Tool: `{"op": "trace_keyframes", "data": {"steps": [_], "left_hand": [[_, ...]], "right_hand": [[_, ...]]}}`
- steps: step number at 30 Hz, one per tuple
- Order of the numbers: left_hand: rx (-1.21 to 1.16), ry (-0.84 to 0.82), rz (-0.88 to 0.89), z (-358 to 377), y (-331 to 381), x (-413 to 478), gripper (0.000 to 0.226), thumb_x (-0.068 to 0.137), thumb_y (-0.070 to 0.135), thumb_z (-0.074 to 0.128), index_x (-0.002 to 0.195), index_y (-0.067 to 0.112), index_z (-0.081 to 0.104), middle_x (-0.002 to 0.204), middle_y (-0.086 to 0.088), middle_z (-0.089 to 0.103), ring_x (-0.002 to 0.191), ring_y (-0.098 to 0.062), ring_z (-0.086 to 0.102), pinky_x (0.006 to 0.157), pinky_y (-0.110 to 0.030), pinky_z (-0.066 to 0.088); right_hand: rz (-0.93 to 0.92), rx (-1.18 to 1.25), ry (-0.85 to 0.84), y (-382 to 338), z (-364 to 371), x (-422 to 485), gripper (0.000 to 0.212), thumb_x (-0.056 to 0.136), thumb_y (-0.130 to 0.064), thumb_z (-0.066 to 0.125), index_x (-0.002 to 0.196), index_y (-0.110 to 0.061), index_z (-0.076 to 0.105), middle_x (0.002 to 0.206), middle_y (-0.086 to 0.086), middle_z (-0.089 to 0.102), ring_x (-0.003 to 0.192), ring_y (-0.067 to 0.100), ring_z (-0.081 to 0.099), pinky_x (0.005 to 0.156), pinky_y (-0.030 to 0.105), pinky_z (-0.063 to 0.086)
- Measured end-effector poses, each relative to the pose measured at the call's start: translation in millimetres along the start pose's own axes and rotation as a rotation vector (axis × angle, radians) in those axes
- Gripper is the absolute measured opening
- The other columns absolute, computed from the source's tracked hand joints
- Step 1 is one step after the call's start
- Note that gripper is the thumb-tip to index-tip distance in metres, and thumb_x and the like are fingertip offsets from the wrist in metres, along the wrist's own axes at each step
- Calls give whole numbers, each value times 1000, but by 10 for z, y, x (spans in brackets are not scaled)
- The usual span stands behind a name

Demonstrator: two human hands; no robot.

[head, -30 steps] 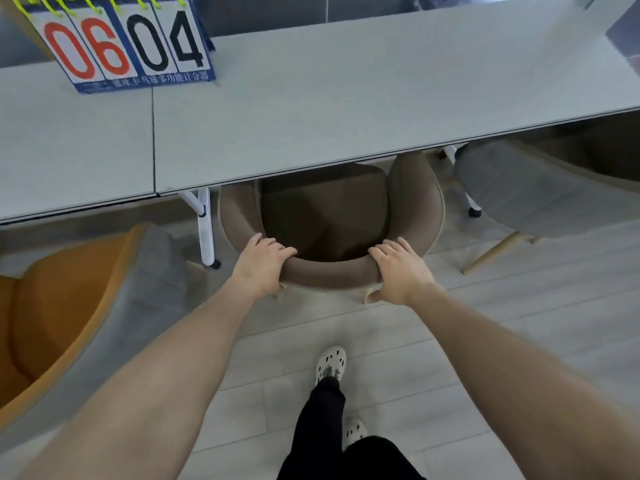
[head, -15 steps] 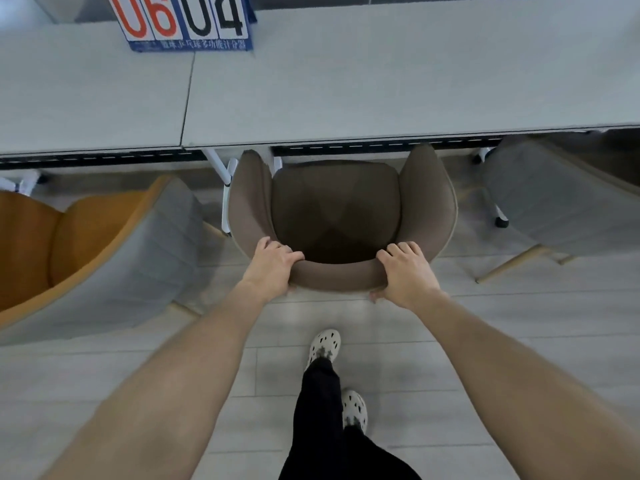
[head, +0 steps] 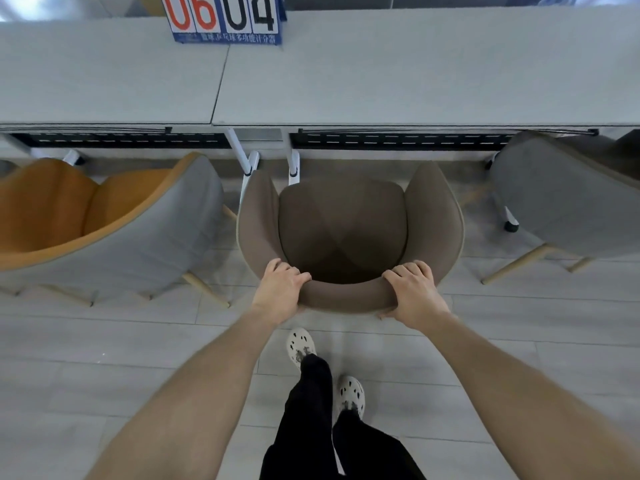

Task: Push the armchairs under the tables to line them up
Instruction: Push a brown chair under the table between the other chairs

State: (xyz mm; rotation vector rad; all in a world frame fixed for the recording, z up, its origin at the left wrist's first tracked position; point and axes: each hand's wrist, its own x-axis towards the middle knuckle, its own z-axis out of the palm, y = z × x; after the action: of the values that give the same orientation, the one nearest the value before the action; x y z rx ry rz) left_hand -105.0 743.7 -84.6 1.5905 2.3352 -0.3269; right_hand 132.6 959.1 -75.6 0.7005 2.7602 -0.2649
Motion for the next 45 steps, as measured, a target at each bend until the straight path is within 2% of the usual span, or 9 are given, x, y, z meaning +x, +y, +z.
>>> {"op": "trace_keyframes", "data": {"steps": [4,8,13,19,28,32,36,41,45], "left_hand": [[-47,-16,-33,32,-117,-177,59,84,40,82,139,34,62,128,6,70,131,-21,56,130,-43,19],[-75,-23,-39,52,-347,-247,63,83,48,85,140,35,61,131,8,68,133,-20,55,131,-43,18],[-88,-8,-28,36,-680,-220,58,89,29,81,143,37,60,138,7,65,137,-21,51,133,-44,14],[-99,24,23,-33,-1084,-28,58,88,13,76,140,36,64,131,6,68,132,-23,54,131,-46,16],[-61,27,74,-168,-1178,373,48,90,38,76,136,38,63,129,7,69,128,-26,56,126,-51,22],[-51,17,66,-171,-1143,387,48,91,36,76,137,38,62,128,7,70,128,-25,56,126,-50,23],[-50,-7,57,-193,-1081,300,50,91,35,75,139,36,61,130,7,70,129,-25,55,125,-50,23],[-64,-16,49,-92,-976,222,56,87,50,83,137,40,62,130,10,69,129,-23,55,126,-49,23],[-52,-5,52,-89,-973,238,55,86,48,84,136,40,62,129,10,69,127,-24,56,124,-49,25]], "right_hand": [[-28,-8,-22,-181,23,4,75,70,-63,86,131,-26,63,124,-3,66,125,28,54,126,47,21],[-55,16,-19,-388,-2,103,66,77,-51,83,134,-24,61,125,-1,64,126,29,52,126,48,21],[-23,25,5,-636,29,263,75,73,-62,87,132,-23,64,120,-1,66,122,29,55,124,49,26],[50,12,-9,-903,-42,519,82,71,-67,88,137,-24,62,124,-2,65,126,29,54,125,47,25],[92,4,19,-720,-122,853,78,68,-68,86,131,-27,64,118,-2,65,121,29,56,124,46,25],[80,4,25,-695,-117,851,74,69,-69,83,127,-27,64,117,-3,65,118,27,56,124,45,25],[82,23,14,-720,-113,786,82,63,-76,84,124,-24,65,112,-2,64,114,27,57,123,45,26],[76,-12,5,-684,-91,655,83,64,-76,86,126,-25,64,116,-3,64,117,27,57,124,44,26],[75,-4,3,-688,-125,648,82,66,-72,87,128,-24,64,118,-2,65,119,27,57,124,45,26]]}}
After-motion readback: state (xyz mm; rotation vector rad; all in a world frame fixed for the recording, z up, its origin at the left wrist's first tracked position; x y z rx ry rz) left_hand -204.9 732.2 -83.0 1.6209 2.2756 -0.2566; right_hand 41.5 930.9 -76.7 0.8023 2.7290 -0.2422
